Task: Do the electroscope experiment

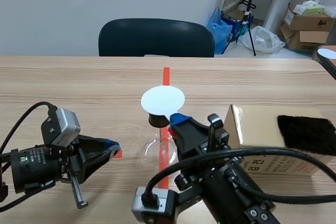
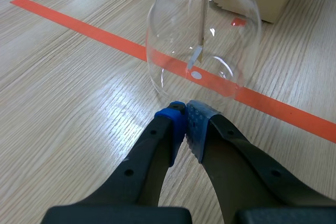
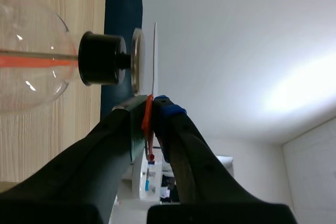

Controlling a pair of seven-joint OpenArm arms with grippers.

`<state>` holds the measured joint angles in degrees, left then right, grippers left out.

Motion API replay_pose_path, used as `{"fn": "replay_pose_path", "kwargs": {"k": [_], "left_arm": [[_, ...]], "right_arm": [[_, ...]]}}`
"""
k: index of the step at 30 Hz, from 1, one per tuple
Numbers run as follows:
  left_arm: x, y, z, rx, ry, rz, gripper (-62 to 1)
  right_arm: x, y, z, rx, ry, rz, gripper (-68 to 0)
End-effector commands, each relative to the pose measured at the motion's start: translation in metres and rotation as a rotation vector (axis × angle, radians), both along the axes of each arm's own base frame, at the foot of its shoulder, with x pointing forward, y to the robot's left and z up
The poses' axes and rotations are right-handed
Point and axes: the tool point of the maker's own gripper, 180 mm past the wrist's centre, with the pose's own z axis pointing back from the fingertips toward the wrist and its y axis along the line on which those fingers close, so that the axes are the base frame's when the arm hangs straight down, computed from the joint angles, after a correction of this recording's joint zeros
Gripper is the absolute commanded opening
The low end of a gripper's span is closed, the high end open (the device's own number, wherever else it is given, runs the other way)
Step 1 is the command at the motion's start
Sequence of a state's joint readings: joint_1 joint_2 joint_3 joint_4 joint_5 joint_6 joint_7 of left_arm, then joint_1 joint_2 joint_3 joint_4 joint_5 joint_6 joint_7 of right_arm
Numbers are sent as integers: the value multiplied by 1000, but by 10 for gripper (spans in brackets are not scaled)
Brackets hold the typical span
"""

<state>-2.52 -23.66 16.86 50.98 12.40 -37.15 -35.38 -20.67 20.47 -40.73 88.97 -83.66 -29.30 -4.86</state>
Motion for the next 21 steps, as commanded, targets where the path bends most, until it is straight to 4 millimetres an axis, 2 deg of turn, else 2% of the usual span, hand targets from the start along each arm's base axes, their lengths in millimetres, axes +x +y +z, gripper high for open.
{"fn": "replay_pose_path", "kwargs": {"k": [1,21], "left_arm": [[2,-5,10,-28,-25,-5,-577],[2,-5,10,-28,-25,-5,-577]], "right_arm": [[7,-4,9,10,-33,-21,-665],[32,-71,14,31,-55,-419,-665]]}}
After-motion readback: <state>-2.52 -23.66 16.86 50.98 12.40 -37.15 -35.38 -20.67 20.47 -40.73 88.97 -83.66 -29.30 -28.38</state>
